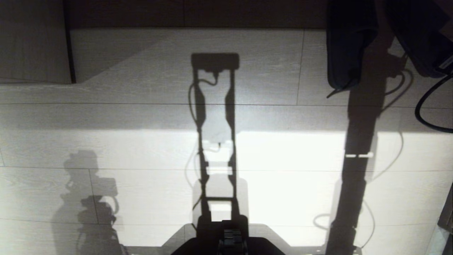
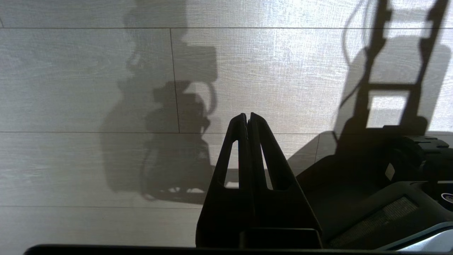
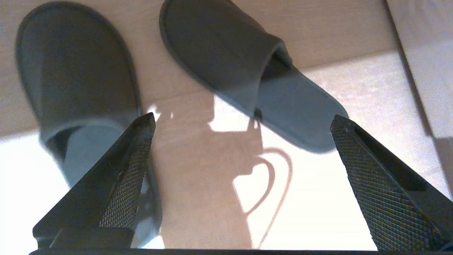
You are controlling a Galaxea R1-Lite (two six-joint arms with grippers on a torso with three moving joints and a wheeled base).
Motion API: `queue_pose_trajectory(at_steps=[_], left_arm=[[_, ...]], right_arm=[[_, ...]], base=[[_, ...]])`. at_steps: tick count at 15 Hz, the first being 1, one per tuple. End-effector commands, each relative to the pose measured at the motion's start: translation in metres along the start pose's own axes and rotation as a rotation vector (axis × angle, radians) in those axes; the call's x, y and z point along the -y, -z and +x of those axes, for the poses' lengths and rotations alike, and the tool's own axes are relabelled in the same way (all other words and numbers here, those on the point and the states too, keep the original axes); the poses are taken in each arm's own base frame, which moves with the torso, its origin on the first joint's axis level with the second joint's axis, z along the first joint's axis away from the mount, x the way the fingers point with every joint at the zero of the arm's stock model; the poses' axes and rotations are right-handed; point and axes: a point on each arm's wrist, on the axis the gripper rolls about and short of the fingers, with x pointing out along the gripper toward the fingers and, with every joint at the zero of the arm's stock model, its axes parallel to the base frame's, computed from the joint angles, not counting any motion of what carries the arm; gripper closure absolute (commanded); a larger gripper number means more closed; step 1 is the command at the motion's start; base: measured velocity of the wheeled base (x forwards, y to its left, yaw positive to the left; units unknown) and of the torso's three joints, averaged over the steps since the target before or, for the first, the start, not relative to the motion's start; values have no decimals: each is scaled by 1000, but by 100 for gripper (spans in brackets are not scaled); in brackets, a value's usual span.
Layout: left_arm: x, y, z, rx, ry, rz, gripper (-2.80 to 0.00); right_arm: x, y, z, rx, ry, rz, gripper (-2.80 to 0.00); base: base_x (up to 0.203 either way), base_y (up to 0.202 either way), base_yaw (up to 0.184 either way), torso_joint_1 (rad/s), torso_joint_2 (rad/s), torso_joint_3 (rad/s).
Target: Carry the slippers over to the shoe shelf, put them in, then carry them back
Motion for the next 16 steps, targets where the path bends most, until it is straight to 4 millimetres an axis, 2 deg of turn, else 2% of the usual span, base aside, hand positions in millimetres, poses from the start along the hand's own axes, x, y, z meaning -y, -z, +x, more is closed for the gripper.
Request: queue_pose_trajectory(at_steps=[1, 4, 10, 16], left_arm=[[0, 0, 0, 1, 1, 0, 0], [0, 0, 0, 1, 0, 0, 0], [0, 0, 0, -1, 0, 0, 0], [0, 0, 0, 1, 0, 0, 0]], right_arm=[[5, -22, -24, 40, -6, 11, -280], [11, -17, -42, -7, -3, -27, -280], [26, -33, -96, -9, -17, -44, -280], [40, -18, -135, -105, -24, -93, -280]], base=[[0, 0, 0, 0, 0, 0], [0, 0, 0, 0, 0, 0], [0, 0, 0, 0, 0, 0], [0, 0, 0, 0, 0, 0]])
